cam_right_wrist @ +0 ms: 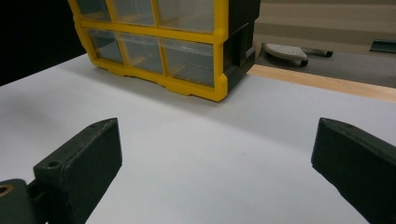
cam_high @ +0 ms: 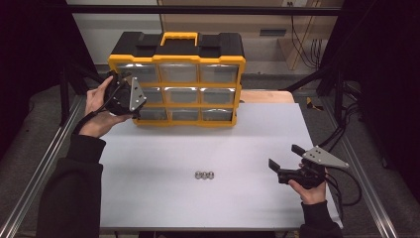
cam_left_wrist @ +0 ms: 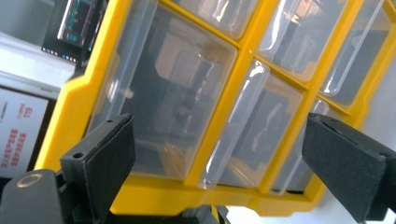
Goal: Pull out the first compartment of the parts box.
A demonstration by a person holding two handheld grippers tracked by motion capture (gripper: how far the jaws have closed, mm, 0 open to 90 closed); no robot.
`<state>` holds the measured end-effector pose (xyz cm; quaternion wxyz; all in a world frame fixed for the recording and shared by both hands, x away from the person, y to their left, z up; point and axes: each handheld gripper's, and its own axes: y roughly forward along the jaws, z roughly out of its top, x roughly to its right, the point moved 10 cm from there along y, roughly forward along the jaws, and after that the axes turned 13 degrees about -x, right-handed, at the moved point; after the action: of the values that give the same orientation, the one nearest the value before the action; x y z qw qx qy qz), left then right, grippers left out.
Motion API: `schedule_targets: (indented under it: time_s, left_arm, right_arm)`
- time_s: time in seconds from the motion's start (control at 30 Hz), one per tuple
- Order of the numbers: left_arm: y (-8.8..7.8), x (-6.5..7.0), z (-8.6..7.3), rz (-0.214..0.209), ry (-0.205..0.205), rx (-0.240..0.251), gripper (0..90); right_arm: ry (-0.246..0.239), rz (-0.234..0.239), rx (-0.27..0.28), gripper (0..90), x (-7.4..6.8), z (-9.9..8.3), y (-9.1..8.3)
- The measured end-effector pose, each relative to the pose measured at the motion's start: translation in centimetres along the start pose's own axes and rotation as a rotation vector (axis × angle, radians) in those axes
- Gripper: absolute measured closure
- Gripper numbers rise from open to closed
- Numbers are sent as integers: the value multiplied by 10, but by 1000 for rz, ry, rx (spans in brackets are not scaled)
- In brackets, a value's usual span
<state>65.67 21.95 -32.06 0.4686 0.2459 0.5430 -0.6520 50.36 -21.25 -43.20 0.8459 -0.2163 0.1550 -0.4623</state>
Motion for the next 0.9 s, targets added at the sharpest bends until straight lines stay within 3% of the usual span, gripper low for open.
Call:
schedule_targets:
  time_s: [0.17, 0.5, 0.57, 0.63, 0.8, 0.9]
  left_arm:
    - [1, -8, 8, 48, 29, 53, 151]
    - [8, -21, 6, 135, 62, 42, 153]
    - [9, -21, 6, 135, 62, 45, 155]
    - [11, -23, 4, 157, 87, 39, 182]
    - [14, -23, 3, 174, 100, 34, 246]
    - [15, -26, 5, 213, 113, 34, 270]
  right_arm:
    - [6, -2, -1, 22, 0, 0, 0]
    - [-2, -2, 0, 22, 0, 0, 0]
    - [4, -2, -2, 22, 0, 0, 0]
    - [-2, -1, 0, 22, 0, 0, 0]
    - [2, -3, -1, 22, 0, 0, 0]
    - [4, -3, -2, 22, 0, 0, 0]
